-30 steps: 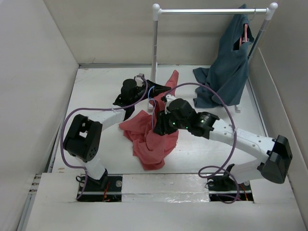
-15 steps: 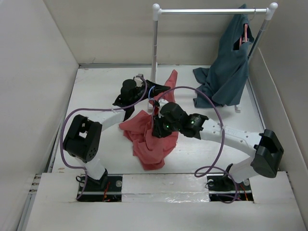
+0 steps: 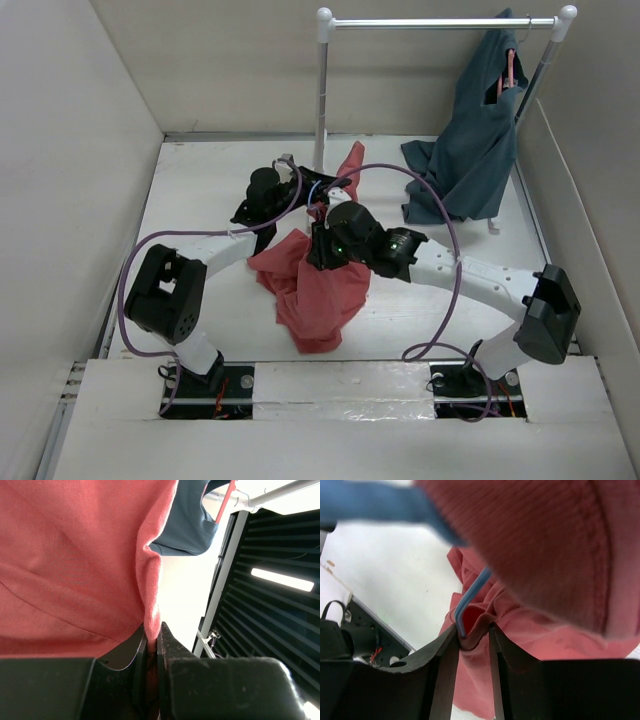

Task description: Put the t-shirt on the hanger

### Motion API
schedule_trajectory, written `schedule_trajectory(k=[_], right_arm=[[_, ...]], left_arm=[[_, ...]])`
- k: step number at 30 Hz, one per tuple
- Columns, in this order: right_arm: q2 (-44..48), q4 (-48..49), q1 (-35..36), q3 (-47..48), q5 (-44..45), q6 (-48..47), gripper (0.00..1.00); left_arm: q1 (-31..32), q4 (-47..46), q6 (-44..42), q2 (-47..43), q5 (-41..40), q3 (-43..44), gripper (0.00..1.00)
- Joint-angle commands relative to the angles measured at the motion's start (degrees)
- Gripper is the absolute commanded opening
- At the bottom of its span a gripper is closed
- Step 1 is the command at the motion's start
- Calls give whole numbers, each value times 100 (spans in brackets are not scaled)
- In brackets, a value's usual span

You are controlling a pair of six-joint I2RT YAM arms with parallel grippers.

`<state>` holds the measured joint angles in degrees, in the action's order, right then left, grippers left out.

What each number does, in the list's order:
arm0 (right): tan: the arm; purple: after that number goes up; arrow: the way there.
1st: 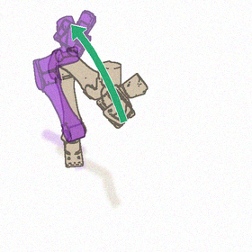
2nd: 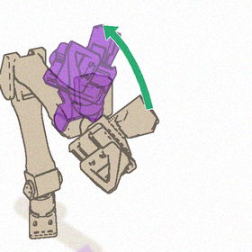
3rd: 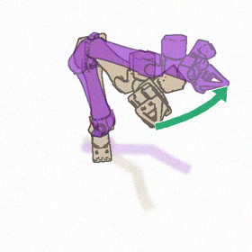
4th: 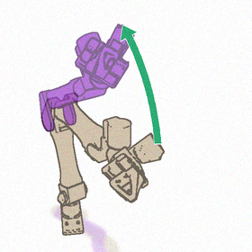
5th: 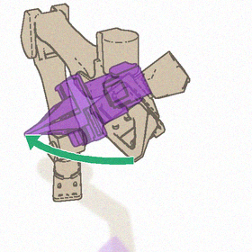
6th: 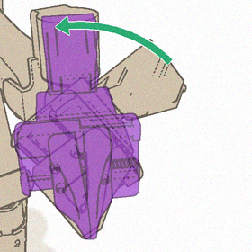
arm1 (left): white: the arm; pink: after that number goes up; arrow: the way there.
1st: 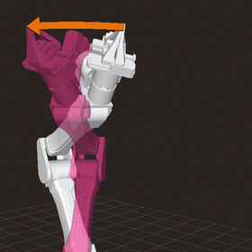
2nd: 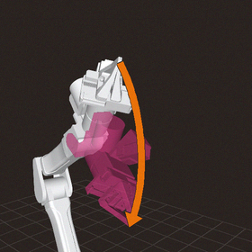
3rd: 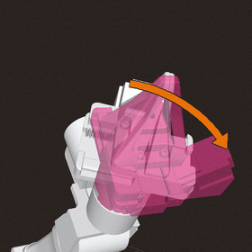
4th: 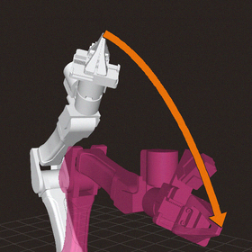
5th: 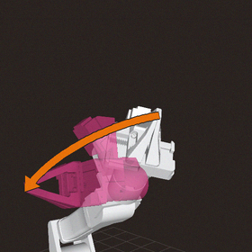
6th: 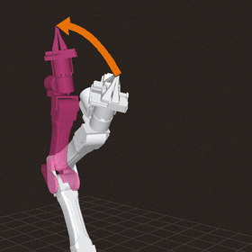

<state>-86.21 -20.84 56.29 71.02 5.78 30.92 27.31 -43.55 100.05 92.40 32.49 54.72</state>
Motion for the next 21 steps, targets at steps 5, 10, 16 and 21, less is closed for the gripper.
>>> schedule_trajectory(k=[5, 10, 16, 21], right_arm=[[-133, 580, 31, 96, 703, 116, 36], [-115, 660, 31, 43, 1320, 99, 36], [280, 1055, -21, -317, 1242, -77, 0], [983, 1064, -346, -729, 496, -200, 0]], left_arm=[[38, -751, 453, -424, -6, -224, 0], [38, -787, 629, -495, -50, -339, 0], [38, -725, 648, -574, -93, -409, 0], [38, -445, 297, -609, -120, -235, 0]])
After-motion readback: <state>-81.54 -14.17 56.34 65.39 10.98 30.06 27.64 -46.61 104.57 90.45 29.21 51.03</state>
